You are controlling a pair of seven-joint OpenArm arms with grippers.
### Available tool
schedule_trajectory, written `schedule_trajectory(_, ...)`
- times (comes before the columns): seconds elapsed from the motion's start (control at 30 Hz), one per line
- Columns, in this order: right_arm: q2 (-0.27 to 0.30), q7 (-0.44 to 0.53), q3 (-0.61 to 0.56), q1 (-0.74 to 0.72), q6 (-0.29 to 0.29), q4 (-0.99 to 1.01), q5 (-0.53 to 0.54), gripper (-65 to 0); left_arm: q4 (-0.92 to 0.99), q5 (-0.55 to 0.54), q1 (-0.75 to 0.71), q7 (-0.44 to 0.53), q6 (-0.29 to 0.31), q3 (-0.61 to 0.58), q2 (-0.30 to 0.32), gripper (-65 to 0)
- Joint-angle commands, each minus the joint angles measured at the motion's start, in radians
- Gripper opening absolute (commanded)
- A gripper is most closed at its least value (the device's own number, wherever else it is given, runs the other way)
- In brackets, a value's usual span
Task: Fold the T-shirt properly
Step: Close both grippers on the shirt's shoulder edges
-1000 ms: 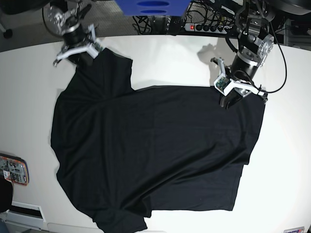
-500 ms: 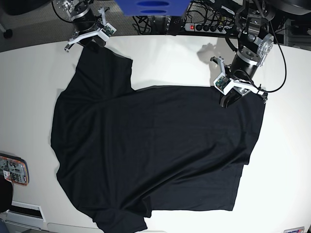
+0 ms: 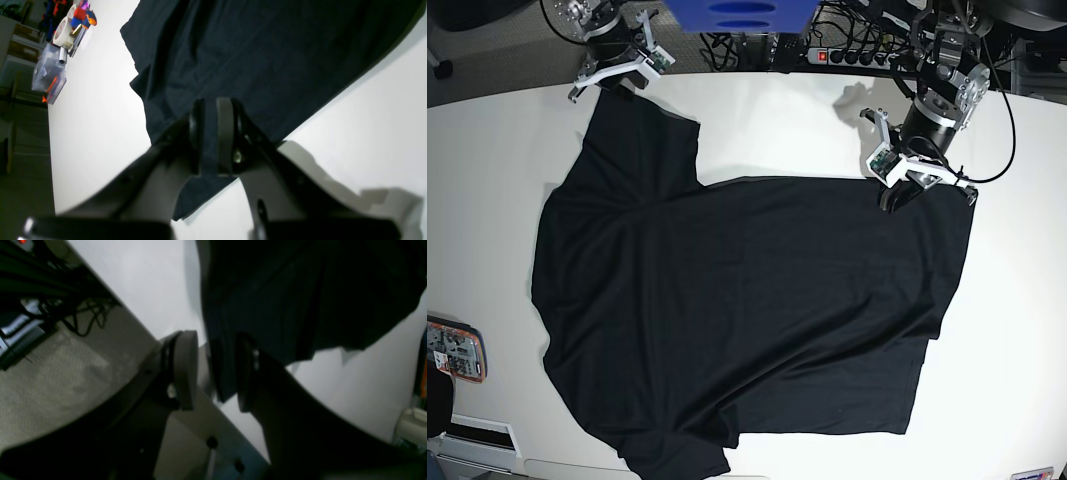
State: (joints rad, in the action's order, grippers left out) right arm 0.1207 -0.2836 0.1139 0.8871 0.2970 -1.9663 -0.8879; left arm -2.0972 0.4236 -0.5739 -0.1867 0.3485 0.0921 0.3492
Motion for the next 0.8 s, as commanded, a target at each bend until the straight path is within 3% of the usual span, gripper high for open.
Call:
schedule_trajectory(0.0,0.003,0.005,-0.013,0.001,-0.011,-0.012,0.006,-46.7,-0.016,-0.002,-0.001,0.020,-0.012,0.004,0.007,-59.2)
schedule_trajectory(0.47,0.007,-0.217,-0.153,-0.136,-0.011,-0.001,0.006,-47.0,-0.015,-0.002,-0.002,0.019,-0.012,0.005,0.007,-59.2)
schedule_trajectory(0.63,0.009,-0.246,-0.145,-0.139,-0.011,-0.001,0.003,-47.1,-0.015,-0.002,-0.008,0.020,-0.012,0.005,0.007,-59.2)
schedule_trajectory(0.77,0.009,-0.246,-0.150,-0.142,-0.011,0.011,-0.072,-47.2,-0.015,-0.002,-0.008,0.020,-0.012,0.005,0.009,-59.2)
